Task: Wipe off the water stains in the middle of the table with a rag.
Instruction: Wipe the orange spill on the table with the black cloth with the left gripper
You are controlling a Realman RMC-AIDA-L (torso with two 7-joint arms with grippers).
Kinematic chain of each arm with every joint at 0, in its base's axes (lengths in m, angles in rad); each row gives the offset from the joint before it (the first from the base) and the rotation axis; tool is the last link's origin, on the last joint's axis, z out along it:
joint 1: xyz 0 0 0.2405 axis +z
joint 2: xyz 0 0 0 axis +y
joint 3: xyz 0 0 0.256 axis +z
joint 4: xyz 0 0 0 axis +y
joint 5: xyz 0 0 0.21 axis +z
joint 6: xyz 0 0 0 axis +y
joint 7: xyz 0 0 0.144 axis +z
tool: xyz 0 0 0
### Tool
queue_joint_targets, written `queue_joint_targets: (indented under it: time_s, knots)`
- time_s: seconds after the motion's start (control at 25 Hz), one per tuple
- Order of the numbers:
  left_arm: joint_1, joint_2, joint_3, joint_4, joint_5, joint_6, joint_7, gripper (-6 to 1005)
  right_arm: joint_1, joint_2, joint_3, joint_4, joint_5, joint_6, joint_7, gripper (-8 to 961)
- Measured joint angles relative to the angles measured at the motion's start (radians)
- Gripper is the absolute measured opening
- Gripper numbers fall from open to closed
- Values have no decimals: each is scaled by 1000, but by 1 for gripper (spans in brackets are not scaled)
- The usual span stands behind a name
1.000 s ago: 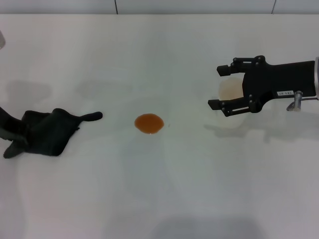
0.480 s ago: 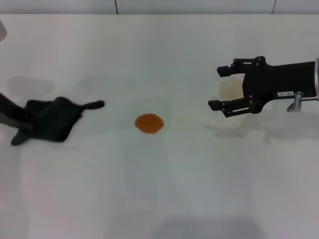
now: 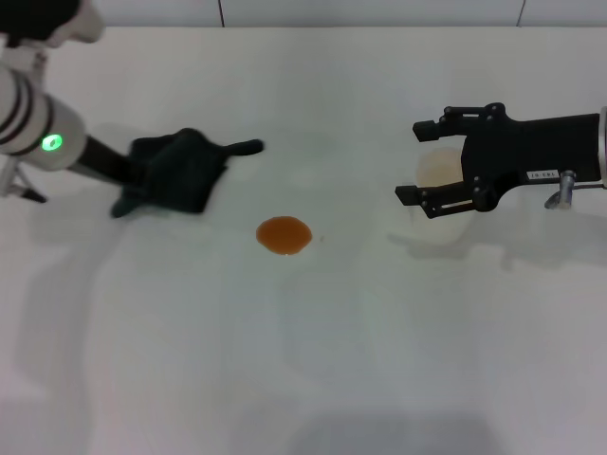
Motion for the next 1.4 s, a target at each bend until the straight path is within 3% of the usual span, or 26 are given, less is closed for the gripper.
queue_joint_targets:
  time_s: [0.2,0.76,1.4]
  knots:
    - [-14,1,133,10,-101,-43,17,88,0,0,0,2,1,14,0,842]
    - [-29,-5,369,64,-162,-46,56,87,1,2,-4,4,2,31,-1,842]
    - [-29,-6,537,109,-194,-37,56,87,8,1,-4,11,2,43,-1,842]
